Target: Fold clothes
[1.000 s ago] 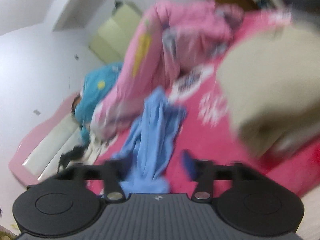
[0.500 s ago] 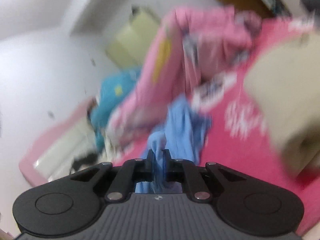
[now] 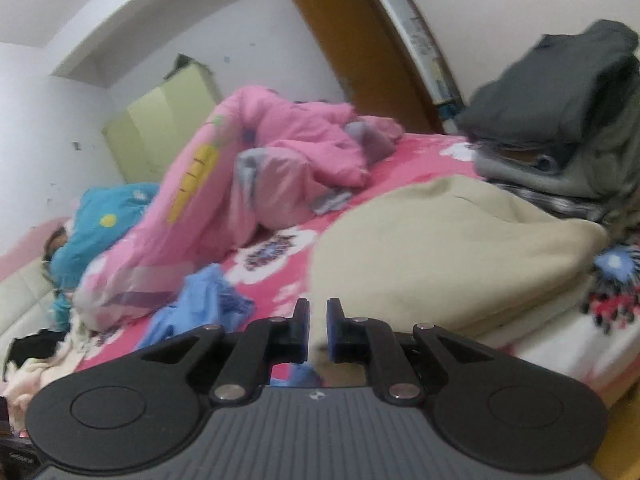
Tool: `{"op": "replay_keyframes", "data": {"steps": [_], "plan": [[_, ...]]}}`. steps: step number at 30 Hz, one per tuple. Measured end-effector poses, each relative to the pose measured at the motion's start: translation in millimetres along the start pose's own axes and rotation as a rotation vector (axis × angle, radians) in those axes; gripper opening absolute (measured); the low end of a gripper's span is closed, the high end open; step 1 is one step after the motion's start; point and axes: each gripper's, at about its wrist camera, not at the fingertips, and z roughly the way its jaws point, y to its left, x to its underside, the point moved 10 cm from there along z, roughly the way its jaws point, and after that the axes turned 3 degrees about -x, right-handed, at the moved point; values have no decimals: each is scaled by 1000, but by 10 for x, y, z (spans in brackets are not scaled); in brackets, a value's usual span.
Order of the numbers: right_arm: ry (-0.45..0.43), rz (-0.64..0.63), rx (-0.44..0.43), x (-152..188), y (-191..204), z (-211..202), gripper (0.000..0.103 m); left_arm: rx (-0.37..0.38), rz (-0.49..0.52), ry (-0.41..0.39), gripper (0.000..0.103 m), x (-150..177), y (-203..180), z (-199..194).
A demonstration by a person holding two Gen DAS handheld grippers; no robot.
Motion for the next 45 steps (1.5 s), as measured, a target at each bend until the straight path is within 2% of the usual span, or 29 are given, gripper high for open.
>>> {"op": "replay_keyframes", "data": {"steps": [3, 6, 8, 9, 12, 14, 15, 17, 21, 23, 25, 26, 28, 33, 35, 38, 41, 43, 44, 45], "plan": [[47, -60, -102, 39, 365, 194, 16, -8, -36, -24, 77, -46, 61, -40], [104, -141, -199, 175, 779, 404, 19, -25, -78, -18, 71, -56, 121, -3], [132, -172, -251, 273, 1013, 517, 19, -44, -106, -3, 58, -50, 163, 52], [146, -176, -276, 326, 1109, 569, 19, -52, -120, 3, 55, -42, 190, 70], [190, -150, -327, 470, 1287, 673, 20, -80, -184, -2, 39, -43, 283, 132], [212, -146, -340, 547, 1366, 732, 20, -85, -209, -14, 14, -51, 332, 140], [221, -149, -345, 572, 1397, 762, 21, -85, -224, -22, 7, -56, 360, 133], [241, -166, -354, 616, 1478, 803, 21, -72, -263, -33, 5, -56, 409, 87], [286, -260, -386, 617, 1751, 1002, 21, -49, -290, -55, 4, -5, 447, -91], [313, -317, -444, 615, 1997, 1142, 22, -48, -296, -56, 4, 67, 461, -164], [347, -369, -513, 650, 2270, 1317, 28, -57, -307, -41, 4, 183, 500, -188], [366, -399, -535, 693, 2392, 1425, 35, -66, -316, -32, 4, 234, 517, -178], [409, -506, -554, 829, 2658, 1710, 38, -56, -353, -25, 4, 321, 572, -169], [555, -741, -543, 1279, 3138, 2440, 39, -28, -358, -46, 5, 305, 602, -188], [614, -844, -525, 1472, 3254, 2690, 53, -26, -342, -46, 8, 299, 606, -172], [677, -964, -477, 1727, 3286, 2960, 54, 4, -357, -38, 16, 296, 629, -157], [720, -1019, -419, 1897, 3235, 3159, 49, 46, -386, -37, 28, 257, 630, -134], [753, -970, -418, 1939, 3207, 3211, 37, 55, -387, -35, 32, 230, 606, -116], [742, -946, -419, 1911, 3215, 3208, 29, 53, -381, -34, 33, 218, 595, -103], [721, -927, -418, 1866, 3227, 3197, 17, 48, -374, -34, 33, 210, 580, -87]]}}
